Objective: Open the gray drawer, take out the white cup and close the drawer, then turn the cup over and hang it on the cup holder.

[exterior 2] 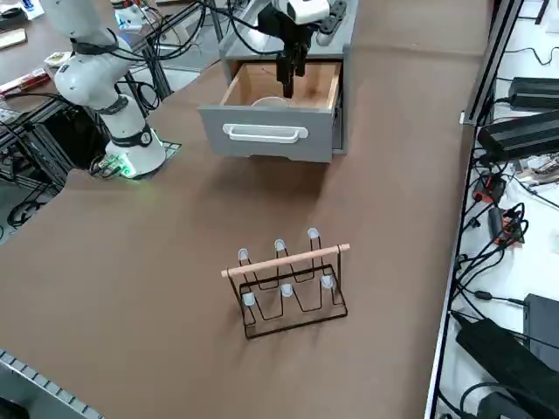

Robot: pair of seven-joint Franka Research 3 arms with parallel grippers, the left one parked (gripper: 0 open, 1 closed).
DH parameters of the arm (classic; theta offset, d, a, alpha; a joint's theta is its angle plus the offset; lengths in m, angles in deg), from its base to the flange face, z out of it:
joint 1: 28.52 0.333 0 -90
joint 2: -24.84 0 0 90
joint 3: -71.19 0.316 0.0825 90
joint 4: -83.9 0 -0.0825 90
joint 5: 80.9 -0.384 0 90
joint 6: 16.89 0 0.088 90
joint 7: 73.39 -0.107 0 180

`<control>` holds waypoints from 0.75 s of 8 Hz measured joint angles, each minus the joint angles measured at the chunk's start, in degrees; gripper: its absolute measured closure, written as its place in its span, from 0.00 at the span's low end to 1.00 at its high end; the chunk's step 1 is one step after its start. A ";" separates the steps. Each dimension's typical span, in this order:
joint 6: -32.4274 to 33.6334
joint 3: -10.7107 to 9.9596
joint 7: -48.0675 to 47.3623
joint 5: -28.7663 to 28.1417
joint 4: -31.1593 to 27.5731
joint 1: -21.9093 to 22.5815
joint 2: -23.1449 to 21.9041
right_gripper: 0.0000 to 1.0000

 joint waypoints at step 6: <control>-1.46 -0.07 -10.56 0.07 -6.45 1.30 0.96 0.09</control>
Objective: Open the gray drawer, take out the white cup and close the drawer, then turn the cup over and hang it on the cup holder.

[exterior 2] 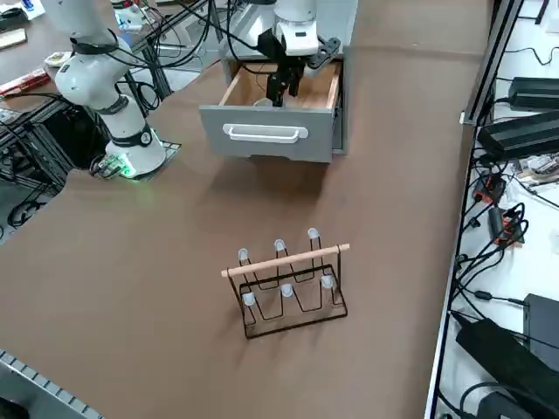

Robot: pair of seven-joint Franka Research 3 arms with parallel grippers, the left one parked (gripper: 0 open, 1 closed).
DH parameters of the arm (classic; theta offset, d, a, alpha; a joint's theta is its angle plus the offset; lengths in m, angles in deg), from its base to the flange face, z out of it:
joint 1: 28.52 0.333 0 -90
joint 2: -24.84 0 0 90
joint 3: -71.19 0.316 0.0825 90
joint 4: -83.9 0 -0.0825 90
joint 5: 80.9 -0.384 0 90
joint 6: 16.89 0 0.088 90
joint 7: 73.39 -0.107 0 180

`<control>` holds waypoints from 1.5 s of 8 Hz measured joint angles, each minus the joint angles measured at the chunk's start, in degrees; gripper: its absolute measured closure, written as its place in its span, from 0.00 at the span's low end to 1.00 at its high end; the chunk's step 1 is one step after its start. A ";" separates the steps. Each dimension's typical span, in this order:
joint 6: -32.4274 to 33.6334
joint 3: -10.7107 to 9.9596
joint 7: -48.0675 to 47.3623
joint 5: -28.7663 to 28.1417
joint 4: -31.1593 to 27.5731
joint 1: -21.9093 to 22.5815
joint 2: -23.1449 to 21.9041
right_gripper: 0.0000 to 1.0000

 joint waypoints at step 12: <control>9.73 -0.03 -6.94 -0.14 8.47 0.15 -1.69 0.95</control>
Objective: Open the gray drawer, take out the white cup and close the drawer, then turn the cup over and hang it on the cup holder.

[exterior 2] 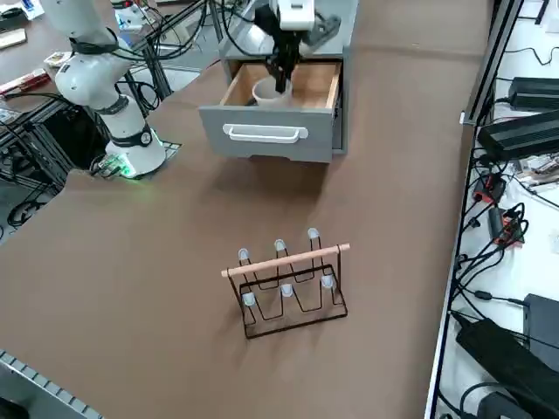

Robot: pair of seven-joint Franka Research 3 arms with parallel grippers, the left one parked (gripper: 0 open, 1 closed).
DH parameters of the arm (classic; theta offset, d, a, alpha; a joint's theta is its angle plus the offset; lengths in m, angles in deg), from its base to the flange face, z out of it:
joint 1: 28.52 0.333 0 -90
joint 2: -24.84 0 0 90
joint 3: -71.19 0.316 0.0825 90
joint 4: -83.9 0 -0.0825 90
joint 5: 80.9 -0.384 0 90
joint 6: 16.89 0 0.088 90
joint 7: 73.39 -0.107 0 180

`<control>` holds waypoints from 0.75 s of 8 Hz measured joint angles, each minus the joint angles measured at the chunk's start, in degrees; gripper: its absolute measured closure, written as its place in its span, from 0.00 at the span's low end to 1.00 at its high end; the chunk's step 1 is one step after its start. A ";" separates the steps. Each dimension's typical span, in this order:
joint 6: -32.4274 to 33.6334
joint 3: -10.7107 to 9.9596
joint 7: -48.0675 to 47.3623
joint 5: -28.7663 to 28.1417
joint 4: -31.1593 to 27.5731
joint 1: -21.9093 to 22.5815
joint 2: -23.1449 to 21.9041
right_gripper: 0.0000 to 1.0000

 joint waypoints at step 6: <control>14.48 -7.94 5.79 7.96 16.22 -2.37 -1.39 0.95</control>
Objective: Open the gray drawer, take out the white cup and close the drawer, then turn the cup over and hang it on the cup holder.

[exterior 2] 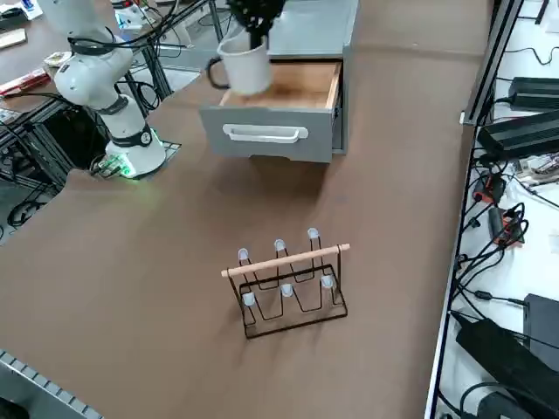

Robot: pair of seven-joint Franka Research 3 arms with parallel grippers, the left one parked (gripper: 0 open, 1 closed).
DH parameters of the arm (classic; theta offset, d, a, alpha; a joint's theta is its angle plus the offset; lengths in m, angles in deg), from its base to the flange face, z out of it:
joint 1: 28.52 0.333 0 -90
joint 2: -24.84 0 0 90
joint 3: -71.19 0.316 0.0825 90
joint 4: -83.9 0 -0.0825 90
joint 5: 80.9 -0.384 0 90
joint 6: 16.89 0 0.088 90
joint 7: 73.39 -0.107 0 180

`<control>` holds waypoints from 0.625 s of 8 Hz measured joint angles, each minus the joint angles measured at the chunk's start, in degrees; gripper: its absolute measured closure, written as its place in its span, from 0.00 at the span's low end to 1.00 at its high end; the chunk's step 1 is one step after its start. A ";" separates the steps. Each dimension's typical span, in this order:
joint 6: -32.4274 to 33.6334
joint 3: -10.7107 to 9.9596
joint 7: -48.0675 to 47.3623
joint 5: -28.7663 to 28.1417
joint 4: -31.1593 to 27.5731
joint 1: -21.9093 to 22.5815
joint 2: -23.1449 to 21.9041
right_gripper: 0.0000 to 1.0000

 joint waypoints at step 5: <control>-15.26 -3.23 20.17 0.09 -13.00 -12.55 4.09 0.95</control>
